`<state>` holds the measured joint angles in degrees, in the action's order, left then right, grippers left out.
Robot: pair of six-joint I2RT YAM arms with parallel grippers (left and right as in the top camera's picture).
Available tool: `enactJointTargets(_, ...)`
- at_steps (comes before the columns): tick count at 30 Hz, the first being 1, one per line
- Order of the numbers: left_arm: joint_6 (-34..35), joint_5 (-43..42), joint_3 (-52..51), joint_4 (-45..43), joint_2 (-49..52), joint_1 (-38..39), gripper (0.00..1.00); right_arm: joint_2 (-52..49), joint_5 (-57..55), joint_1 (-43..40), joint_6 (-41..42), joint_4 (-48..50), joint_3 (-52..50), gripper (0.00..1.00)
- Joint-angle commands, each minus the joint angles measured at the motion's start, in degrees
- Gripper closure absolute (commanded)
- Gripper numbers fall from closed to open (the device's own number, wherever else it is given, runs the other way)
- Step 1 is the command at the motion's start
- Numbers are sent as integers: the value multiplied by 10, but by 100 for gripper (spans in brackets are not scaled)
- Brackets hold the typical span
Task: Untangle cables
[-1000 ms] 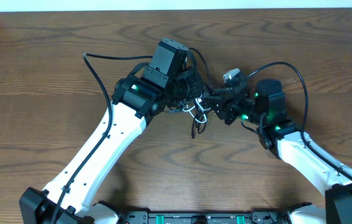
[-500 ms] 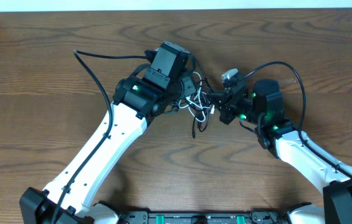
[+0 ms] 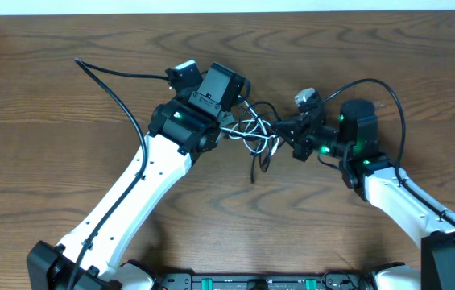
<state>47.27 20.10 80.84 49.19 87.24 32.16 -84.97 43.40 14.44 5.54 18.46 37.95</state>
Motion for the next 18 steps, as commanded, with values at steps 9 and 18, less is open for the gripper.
enactJointTargets(9,-31,13,-4,6,10,-4,20,-5,-15,-15,-1,-16,5,99)
enactJointTargets(18,-115,-15,-3,-17,-44,-4,18,-5,-38,-15,0,-27,5,99)
